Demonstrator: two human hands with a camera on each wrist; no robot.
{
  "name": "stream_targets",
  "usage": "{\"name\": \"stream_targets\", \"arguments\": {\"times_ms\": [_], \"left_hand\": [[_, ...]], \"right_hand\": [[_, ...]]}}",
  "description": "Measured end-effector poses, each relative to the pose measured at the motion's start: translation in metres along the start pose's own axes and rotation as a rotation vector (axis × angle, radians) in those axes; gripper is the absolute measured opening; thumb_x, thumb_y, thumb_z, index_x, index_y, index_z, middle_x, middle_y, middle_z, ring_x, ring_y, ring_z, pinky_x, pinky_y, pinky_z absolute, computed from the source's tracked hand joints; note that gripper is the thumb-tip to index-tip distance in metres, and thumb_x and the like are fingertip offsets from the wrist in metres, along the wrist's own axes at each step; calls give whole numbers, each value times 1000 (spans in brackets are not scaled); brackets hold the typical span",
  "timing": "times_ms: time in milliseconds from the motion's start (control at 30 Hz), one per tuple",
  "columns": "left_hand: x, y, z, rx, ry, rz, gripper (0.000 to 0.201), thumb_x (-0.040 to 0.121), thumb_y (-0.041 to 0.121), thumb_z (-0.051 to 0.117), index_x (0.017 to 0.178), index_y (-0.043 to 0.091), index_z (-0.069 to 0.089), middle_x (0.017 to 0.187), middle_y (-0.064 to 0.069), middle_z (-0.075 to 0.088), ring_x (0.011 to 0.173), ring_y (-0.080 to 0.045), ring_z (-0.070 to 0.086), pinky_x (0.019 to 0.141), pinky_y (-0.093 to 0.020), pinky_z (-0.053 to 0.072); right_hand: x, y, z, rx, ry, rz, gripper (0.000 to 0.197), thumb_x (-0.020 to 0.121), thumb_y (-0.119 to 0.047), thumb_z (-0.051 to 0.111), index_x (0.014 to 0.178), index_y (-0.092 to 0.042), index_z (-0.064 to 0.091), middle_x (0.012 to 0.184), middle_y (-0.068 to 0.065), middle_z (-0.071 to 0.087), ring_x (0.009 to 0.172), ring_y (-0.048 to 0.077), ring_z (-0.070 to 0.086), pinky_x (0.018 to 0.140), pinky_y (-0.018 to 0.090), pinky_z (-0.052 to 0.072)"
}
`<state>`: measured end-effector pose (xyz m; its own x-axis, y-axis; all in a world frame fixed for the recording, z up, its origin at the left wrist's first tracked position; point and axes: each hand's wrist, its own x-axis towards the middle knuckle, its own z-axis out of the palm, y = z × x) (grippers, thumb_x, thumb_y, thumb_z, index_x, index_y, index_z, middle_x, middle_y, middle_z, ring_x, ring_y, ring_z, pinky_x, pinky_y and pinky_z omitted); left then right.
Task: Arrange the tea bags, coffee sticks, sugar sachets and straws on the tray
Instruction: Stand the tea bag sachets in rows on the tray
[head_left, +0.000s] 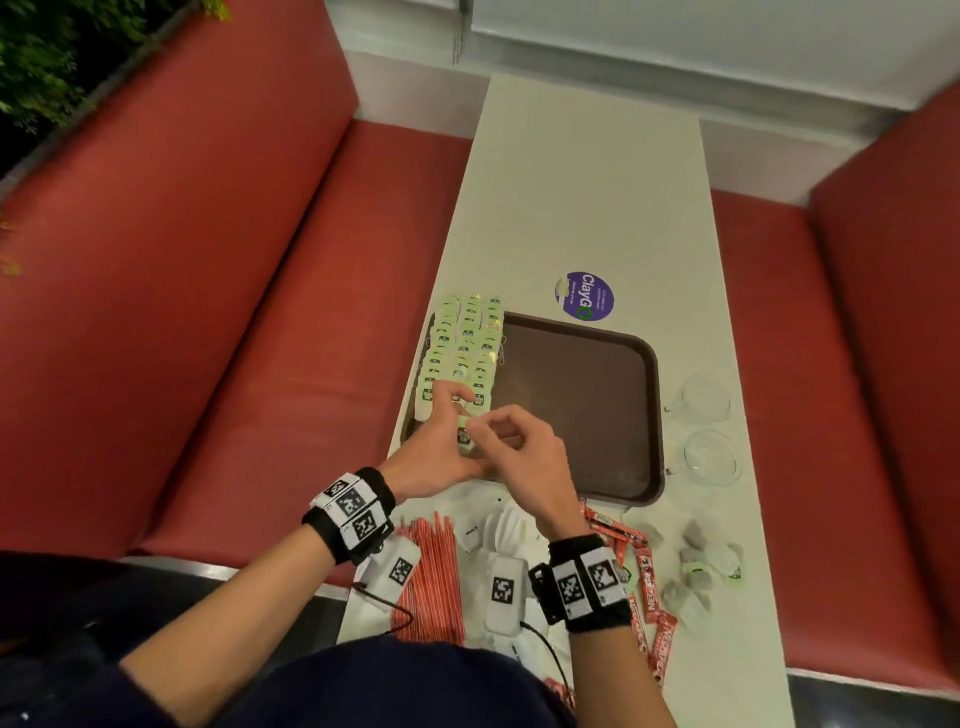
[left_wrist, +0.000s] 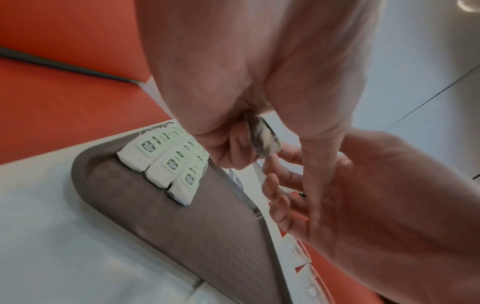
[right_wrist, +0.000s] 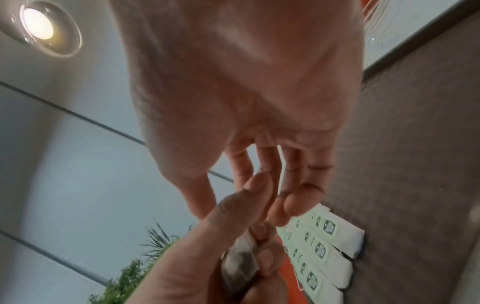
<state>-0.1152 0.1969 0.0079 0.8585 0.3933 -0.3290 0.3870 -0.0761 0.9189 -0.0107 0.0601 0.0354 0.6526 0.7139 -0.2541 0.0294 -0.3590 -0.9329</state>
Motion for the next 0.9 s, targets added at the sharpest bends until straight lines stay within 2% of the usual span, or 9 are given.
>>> {"name": "stream_targets", "arguments": {"times_ms": [100, 200, 300, 367, 433, 567, 733, 800, 900], "left_hand": [[-18, 5, 10, -75, -88, 17, 85, 84, -1, 86, 134, 25, 21, 126, -5, 46, 89, -1, 70, 84, -26, 58], [-32, 6, 13, -309, -114, 5, 73, 83, 4, 78, 135, 24, 31, 130, -14, 49, 102, -19, 67, 85, -31, 59], [-40, 3, 11, -531, -19, -84, 45, 90, -1, 59, 134, 7, 52, 120, -14, 62, 100, -27, 61, 75, -32, 52], [-45, 1, 7, -507, 25, -57, 29, 101, -5, 55, 127, 4, 63, 119, -14, 70, 101, -28, 68, 81, -34, 57], [-49, -2, 2, -427, 60, -9, 17, 104, 3, 64, 121, 6, 67, 117, -10, 74, 101, -24, 72, 88, -34, 60], [-52, -7, -4, -305, 95, 27, 14, 104, 16, 71, 112, 5, 74, 104, -5, 77, 97, -17, 70, 90, -29, 57], [-47, -11, -8, -210, 141, 80, 10, 101, 23, 75, 104, 15, 80, 102, -4, 80, 101, -19, 73, 100, -36, 55], [-44, -10, -11, -218, 168, 90, 10, 100, 21, 76, 104, 11, 78, 101, -6, 80, 99, -20, 75, 95, -33, 58], [-39, -11, -15, -243, 202, 85, 11, 101, 16, 74, 108, 7, 75, 96, -12, 80, 90, -22, 77, 80, -28, 61]], "right_hand": [[-13, 6, -2, 35, -44, -2, 5, 98, -26, 81, 99, -25, 76, 87, -7, 77, 79, 3, 71, 65, 22, 57], [-20, 15, -7, 95, -41, -12, 6, 100, -24, 80, 104, -21, 77, 93, 0, 78, 87, 15, 74, 72, 25, 59], [-25, 20, -10, 132, -51, -3, 9, 102, -25, 78, 109, -19, 78, 96, 5, 79, 95, 30, 77, 81, 40, 66], [-27, 22, -10, 150, -56, -18, 11, 103, -24, 77, 112, -19, 79, 98, 7, 80, 99, 33, 76, 84, 43, 66], [-29, 22, -11, 159, -52, -36, 13, 103, -23, 76, 115, -21, 80, 101, 5, 80, 100, 31, 76, 86, 43, 66], [-28, 21, -9, 146, -48, -59, 17, 103, -24, 75, 120, -26, 81, 104, 2, 81, 103, 27, 76, 91, 46, 65], [-21, 20, -7, 129, 8, -51, 15, 99, -31, 81, 114, -30, 81, 98, 3, 79, 99, 21, 77, 94, 47, 64], [-16, 23, -5, 123, 26, -29, 13, 97, -35, 83, 107, -26, 81, 96, 0, 80, 97, 20, 77, 95, 46, 64], [-11, 30, 0, 182, 77, -22, 14, 99, -35, 81, 103, -22, 78, 96, 5, 80, 97, 29, 77, 90, 47, 65]]}}
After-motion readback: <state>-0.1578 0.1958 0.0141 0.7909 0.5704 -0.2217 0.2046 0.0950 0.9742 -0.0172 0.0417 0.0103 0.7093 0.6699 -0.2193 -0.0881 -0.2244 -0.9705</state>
